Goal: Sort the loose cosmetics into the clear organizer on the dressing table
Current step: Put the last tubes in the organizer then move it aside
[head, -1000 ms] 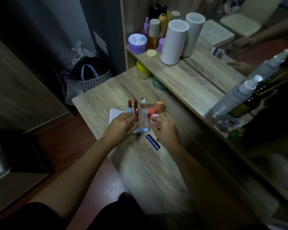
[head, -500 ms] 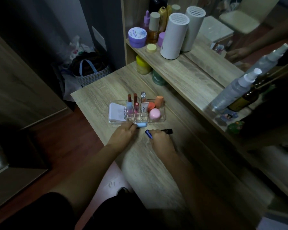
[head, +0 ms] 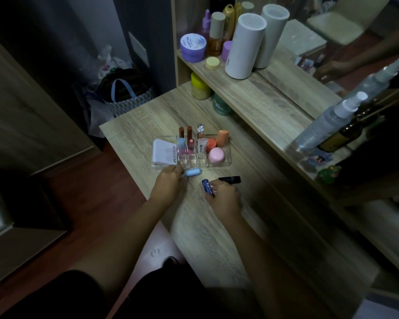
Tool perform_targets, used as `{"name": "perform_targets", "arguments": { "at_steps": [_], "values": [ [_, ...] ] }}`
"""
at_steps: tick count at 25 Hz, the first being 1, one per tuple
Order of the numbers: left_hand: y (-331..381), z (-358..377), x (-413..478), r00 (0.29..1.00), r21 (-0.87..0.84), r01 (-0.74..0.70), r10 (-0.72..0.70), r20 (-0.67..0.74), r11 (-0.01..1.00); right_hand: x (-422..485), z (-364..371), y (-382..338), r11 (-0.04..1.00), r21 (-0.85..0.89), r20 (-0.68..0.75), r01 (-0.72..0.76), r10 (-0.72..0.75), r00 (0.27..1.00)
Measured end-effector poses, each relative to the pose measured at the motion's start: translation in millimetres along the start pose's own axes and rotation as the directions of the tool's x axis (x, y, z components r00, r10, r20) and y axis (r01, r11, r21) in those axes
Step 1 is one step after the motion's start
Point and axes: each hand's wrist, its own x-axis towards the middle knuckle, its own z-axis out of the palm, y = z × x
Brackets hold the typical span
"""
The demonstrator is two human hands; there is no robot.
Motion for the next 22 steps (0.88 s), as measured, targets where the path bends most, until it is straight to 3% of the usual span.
{"name": "perform_targets", "arguments": {
  "at_steps": [4, 10, 17, 22],
  "values": [
    [1, 6, -6, 0.997, -0.036, 0.024, -0.021, 0.075, 0.999, -2, 4, 0, 0.993, 0.087, 0.003, -0.077, 0.077, 0.997],
    [7, 10, -11, 0.977, -0.137, 0.210, -0.204, 0.059, 0.968, -2, 7, -1, 0.969, 0.227, -0.028, -0.100, 0.109, 0.994],
    [14, 15, -16, 0.941, -0.105, 0.325, -0.310, 0.137, 0.940, 0, 7, 2, 0.932, 0.314, 0.033, -0.180, 0.179, 0.983],
    [21, 19, -18, 0.935, -0.178, 0.355, -0.348, 0.068, 0.918, 2, 8, 3, 0.908, 0.361, 0.073, -0.213, 0.200, 0.977]
  ]
}}
